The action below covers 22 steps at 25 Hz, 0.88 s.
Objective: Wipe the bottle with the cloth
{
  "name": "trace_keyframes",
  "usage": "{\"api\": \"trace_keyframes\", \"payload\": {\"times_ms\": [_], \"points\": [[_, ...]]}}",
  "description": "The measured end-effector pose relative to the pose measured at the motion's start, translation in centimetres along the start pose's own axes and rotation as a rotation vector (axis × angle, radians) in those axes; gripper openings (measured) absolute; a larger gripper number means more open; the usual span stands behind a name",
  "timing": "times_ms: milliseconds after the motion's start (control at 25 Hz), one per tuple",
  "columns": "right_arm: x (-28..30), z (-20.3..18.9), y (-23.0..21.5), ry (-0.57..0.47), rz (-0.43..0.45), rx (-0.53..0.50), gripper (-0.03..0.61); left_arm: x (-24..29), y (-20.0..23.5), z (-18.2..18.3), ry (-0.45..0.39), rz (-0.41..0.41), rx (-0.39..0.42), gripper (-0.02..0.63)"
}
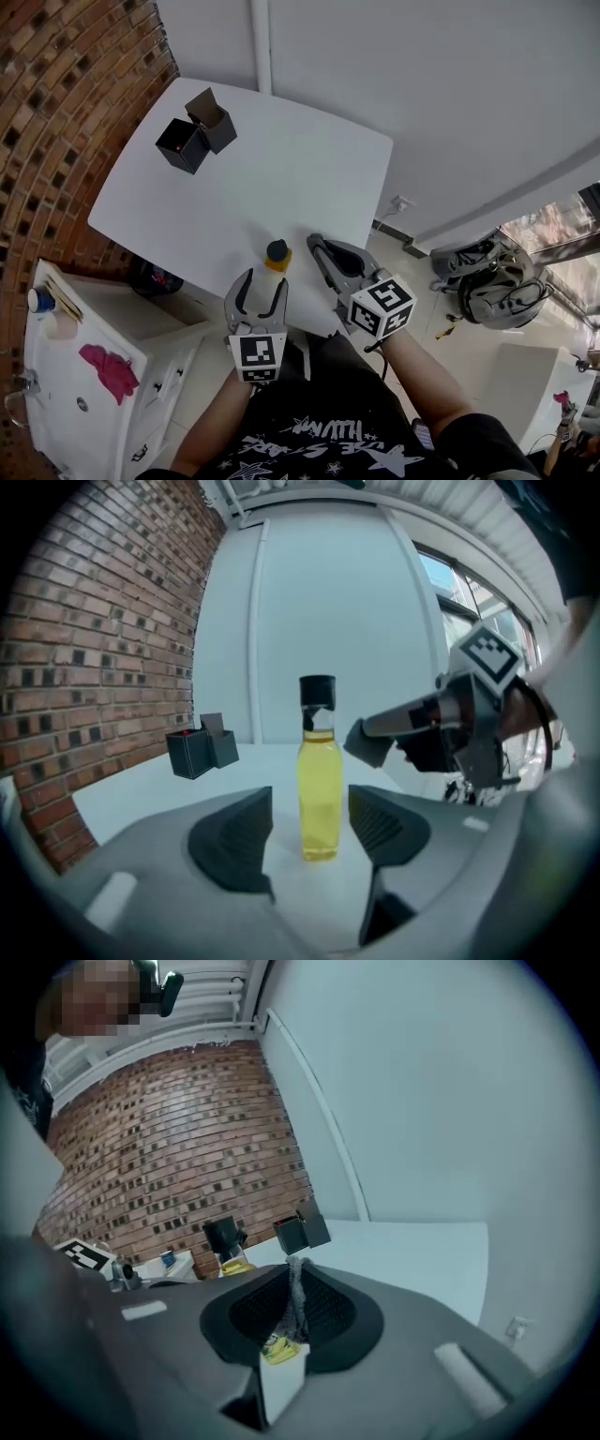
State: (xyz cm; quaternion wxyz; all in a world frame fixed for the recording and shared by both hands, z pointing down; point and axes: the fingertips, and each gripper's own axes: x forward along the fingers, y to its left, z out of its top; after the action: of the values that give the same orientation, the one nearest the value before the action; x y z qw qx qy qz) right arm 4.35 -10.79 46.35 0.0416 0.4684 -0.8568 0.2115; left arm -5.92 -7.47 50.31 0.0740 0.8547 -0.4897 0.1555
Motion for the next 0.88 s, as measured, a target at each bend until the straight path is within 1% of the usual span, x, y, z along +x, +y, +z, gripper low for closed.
{"api": "trace_keyframes", "payload": {"times_ms": [120,200,280,400,480,560,640,720,880], "points": [[1.2,0.8,-0.7,0.074,0.138,-0.011,0.041,1.3,-0.4,0.0,-0.011,0.024,0.06,0.253],[2.1,0.8,-0.4,0.132,0.247,-0.027,0.04,2.0,-0.6,0.0,-0.006,0.032,0.064,0.253],[2.9,0.5,0.3,0.189,0.364,-0.021,0.041,2.3,-0.8,-0.1,0.002,0.043,0.059,0.252],[4.2,0.8,1.1,0.225,0.486,0.011,0.04,2.7,-1.1,-0.1,0.021,0.048,0.079,0.25],[4.9,1.4,1.8,0.232,0.548,0.038,0.041,2.9,-1.0,-0.2,0.03,0.055,0.08,0.236],[5.4,1.6,2.8,0.245,0.614,0.066,0.041,2.9,-0.9,-0.4,0.03,0.058,0.071,0.202],[5.7,1.2,3.7,0.267,0.668,0.082,0.041,2.8,-0.9,-0.4,0.024,0.054,0.072,0.202],[6.0,0.6,4.0,0.291,0.698,0.092,0.04,2.7,-0.9,-0.4,0.02,0.047,0.076,0.202],[6.6,-1.0,3.7,0.347,0.722,0.111,0.04,2.7,-0.9,-0.4,0.03,0.032,0.075,0.202]]}}
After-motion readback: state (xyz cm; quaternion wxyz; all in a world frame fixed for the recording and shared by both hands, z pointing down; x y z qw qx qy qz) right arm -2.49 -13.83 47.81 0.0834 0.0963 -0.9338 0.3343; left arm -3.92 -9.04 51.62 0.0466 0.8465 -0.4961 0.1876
